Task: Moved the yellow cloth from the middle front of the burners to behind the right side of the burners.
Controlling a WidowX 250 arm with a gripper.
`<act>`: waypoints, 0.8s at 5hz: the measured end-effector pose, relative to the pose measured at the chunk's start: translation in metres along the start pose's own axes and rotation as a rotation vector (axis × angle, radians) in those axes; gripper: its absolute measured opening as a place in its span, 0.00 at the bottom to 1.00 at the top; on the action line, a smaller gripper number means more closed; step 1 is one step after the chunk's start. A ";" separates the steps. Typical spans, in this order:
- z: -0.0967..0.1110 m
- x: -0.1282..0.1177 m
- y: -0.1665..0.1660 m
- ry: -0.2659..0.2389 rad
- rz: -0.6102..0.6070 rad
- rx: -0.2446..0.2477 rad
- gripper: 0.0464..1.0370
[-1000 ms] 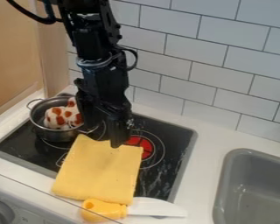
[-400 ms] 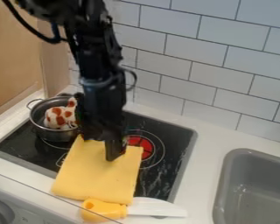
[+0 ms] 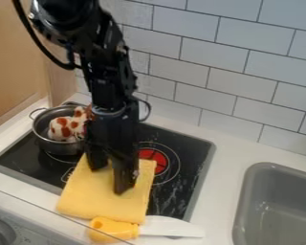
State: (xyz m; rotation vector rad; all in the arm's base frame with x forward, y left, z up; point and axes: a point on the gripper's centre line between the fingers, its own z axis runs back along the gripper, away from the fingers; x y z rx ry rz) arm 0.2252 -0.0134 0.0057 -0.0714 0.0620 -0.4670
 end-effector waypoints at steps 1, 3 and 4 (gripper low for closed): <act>-0.003 0.001 -0.001 0.004 -0.016 -0.012 0.96; -0.003 0.009 -0.002 0.012 -0.029 0.001 0.96; -0.003 0.018 -0.004 0.001 -0.046 0.000 0.96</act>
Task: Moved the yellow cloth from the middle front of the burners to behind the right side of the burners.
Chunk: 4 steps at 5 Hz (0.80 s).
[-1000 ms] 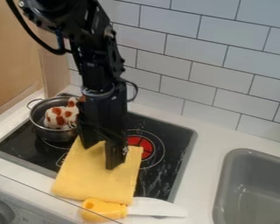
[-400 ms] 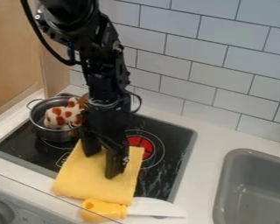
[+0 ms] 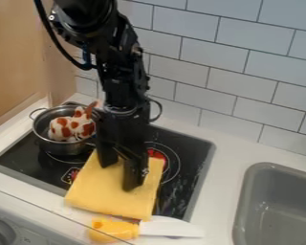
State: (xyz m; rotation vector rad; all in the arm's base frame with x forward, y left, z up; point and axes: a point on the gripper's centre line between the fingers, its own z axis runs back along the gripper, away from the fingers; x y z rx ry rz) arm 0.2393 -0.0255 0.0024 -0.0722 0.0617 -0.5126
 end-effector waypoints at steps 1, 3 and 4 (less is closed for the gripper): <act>0.002 0.019 0.001 -0.027 0.002 -0.018 0.96; 0.003 0.061 -0.004 -0.061 -0.060 -0.032 0.96; 0.004 0.090 0.004 -0.095 -0.069 -0.038 0.96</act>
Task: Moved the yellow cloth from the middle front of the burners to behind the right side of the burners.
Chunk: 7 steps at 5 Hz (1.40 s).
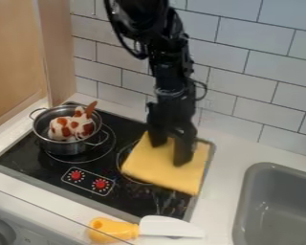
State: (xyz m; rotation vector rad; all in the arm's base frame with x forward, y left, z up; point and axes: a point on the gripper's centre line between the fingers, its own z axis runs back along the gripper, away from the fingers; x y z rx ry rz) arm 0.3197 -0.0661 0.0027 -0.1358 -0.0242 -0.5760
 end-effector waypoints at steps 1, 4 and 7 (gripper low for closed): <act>-0.002 0.012 0.001 -0.005 -0.020 0.002 0.96; -0.001 0.020 0.002 -0.008 -0.028 -0.003 0.96; 0.019 0.024 0.000 -0.048 -0.042 0.010 0.96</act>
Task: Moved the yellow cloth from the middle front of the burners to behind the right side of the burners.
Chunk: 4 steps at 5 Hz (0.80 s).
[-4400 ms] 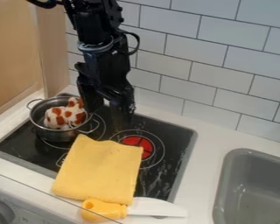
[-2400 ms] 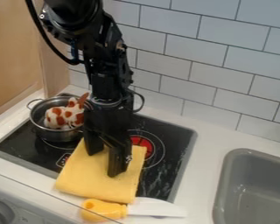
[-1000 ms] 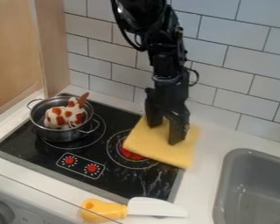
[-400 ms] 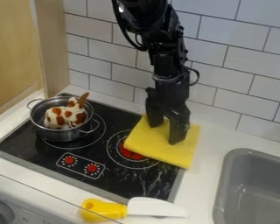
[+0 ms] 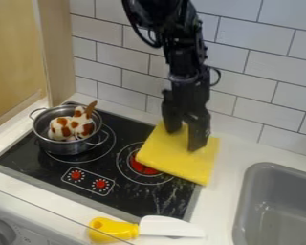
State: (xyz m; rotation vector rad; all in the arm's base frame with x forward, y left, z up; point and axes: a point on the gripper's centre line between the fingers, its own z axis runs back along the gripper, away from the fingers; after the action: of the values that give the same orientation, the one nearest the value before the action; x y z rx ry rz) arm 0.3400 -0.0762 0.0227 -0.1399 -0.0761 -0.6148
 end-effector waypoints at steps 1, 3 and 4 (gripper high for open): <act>0.025 0.008 -0.002 -0.066 -0.016 0.024 0.96; 0.062 -0.006 -0.015 -0.155 -0.004 0.064 0.96; 0.064 -0.005 -0.014 -0.161 -0.002 0.066 0.96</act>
State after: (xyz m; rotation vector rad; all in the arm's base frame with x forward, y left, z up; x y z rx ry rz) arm 0.3256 -0.0750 0.0871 -0.1251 -0.2515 -0.6012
